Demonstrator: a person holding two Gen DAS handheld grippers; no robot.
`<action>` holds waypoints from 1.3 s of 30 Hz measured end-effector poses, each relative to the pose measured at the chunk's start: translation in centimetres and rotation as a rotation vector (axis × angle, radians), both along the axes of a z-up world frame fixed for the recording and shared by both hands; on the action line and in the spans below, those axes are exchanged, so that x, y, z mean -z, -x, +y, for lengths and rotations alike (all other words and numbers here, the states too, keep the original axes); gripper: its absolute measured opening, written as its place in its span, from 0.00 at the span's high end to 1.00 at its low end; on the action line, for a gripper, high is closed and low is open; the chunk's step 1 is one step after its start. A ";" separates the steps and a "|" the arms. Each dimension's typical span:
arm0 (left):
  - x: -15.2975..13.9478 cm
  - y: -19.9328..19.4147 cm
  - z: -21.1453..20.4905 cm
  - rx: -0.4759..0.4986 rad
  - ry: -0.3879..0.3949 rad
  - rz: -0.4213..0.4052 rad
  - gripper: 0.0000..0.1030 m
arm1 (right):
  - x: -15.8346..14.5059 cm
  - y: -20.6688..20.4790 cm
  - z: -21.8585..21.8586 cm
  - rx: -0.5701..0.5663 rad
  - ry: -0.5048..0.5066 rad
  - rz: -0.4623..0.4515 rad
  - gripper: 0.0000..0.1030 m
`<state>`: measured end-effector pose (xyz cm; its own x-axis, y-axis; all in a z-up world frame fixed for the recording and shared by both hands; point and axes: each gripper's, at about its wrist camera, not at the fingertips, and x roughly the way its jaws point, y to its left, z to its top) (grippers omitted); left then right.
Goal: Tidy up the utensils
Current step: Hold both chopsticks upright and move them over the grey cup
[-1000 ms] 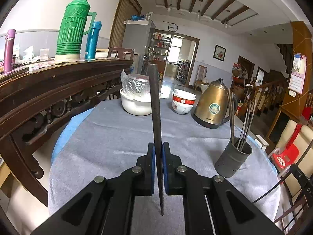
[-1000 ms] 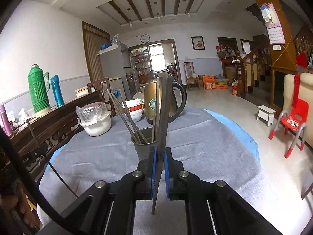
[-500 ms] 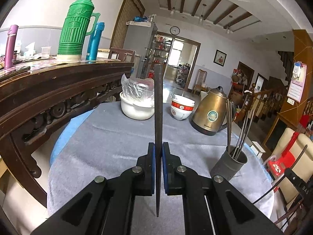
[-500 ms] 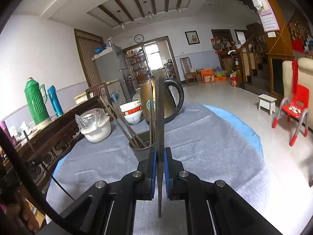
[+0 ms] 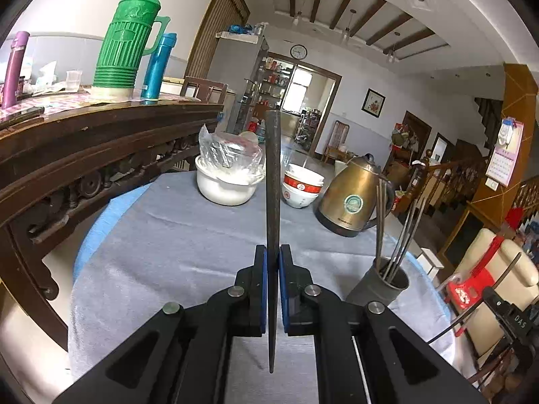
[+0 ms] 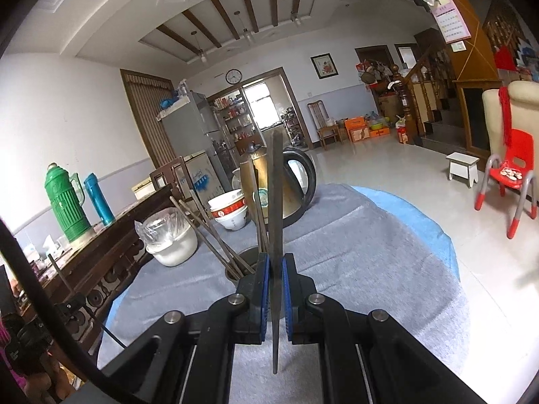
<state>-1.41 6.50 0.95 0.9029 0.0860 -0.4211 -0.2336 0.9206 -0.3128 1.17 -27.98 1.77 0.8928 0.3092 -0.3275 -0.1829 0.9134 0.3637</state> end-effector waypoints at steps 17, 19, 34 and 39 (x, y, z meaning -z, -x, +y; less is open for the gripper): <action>-0.6 -0.1 0.1 0.011 0.059 0.008 0.93 | -1.3 -0.7 1.0 -0.072 -0.044 -0.008 0.92; -0.6 -0.2 0.2 0.012 0.062 0.008 0.93 | -1.5 -0.9 1.1 -0.077 -0.050 -0.005 0.92; -0.4 -1.2 0.6 0.028 0.109 0.012 0.93 | -2.0 -1.5 1.4 -0.074 -0.055 -0.006 0.92; -1.0 -2.4 0.0 0.047 0.110 0.011 0.93 | -2.6 -2.0 0.6 -0.061 -0.066 -0.022 0.92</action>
<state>0.97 6.49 1.96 0.9003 -0.0041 -0.4352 -0.1943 0.8909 -0.4105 3.21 -27.35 4.33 0.8785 0.3835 -0.2848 -0.2461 0.8744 0.4182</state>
